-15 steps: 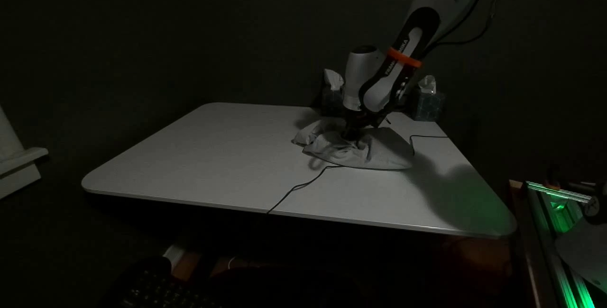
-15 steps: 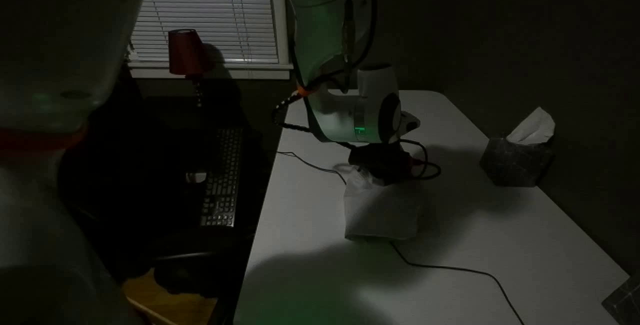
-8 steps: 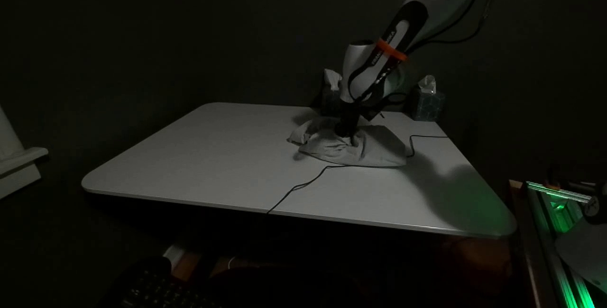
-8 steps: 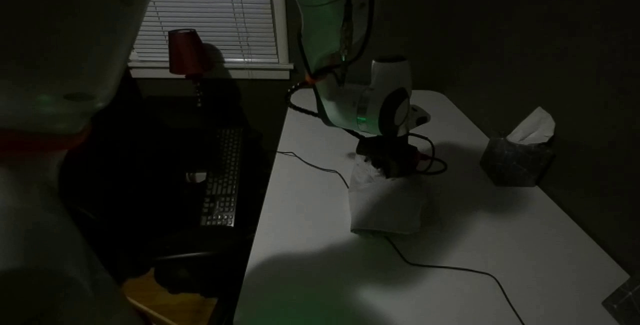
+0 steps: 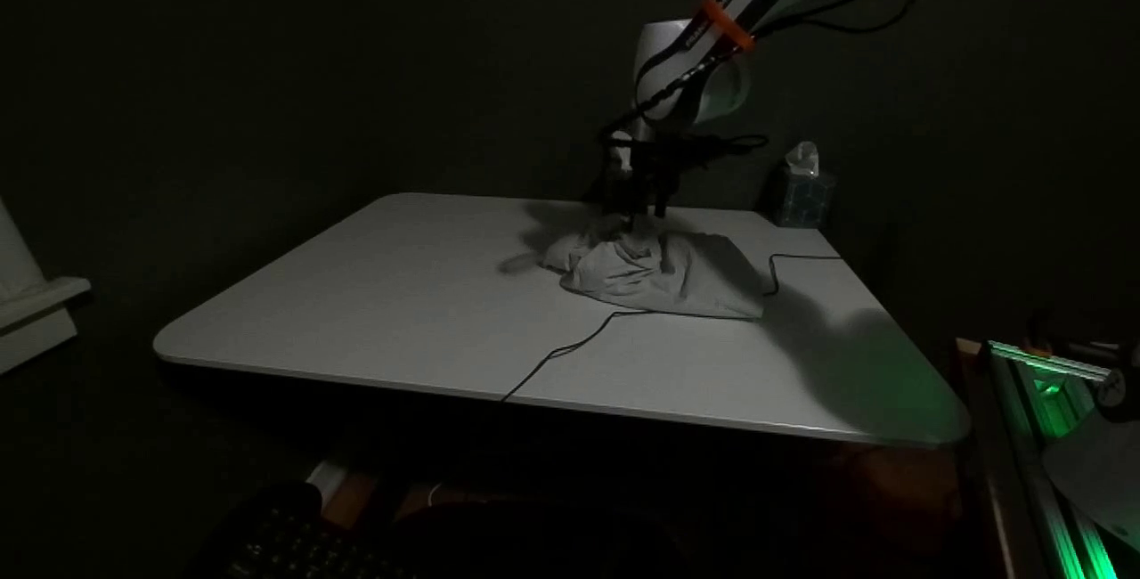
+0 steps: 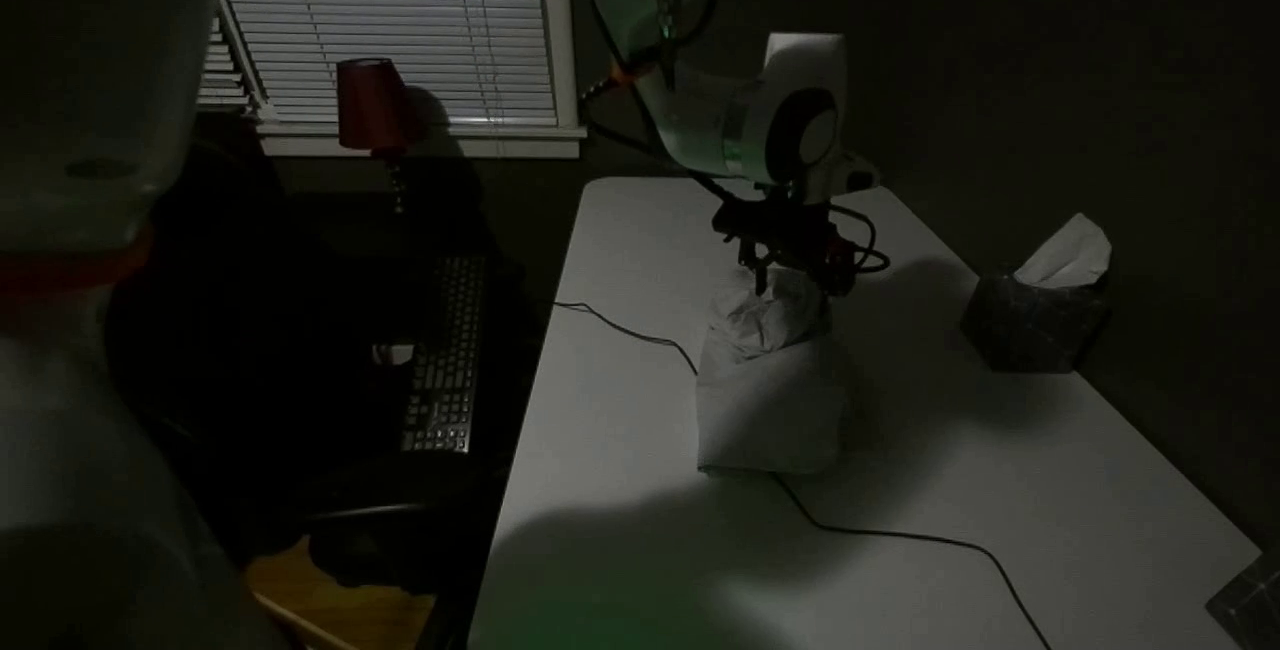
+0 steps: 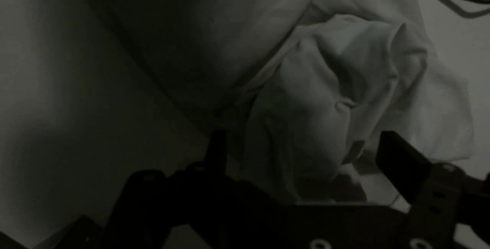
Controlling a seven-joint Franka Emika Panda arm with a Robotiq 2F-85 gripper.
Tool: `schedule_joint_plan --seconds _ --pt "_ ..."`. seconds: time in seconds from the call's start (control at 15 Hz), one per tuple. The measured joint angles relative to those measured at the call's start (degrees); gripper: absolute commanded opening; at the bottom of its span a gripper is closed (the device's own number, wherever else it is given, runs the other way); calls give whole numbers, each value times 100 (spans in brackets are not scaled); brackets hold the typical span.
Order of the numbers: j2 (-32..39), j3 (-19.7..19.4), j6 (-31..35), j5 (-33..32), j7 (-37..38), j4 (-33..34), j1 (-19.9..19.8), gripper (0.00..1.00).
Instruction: Fold the shirt on the table
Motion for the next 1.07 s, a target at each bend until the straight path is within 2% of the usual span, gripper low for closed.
schedule_joint_plan --seconds 0.13,0.33,0.6,1.07 --pt "-151 -120 -262 0 324 34 110 100" --pt "-324 -194 -1011 166 998 128 246 100" --pt "-375 -210 -1510 705 1649 107 302 100" --pt "141 -383 -1828 1757 2189 -54 99 100"
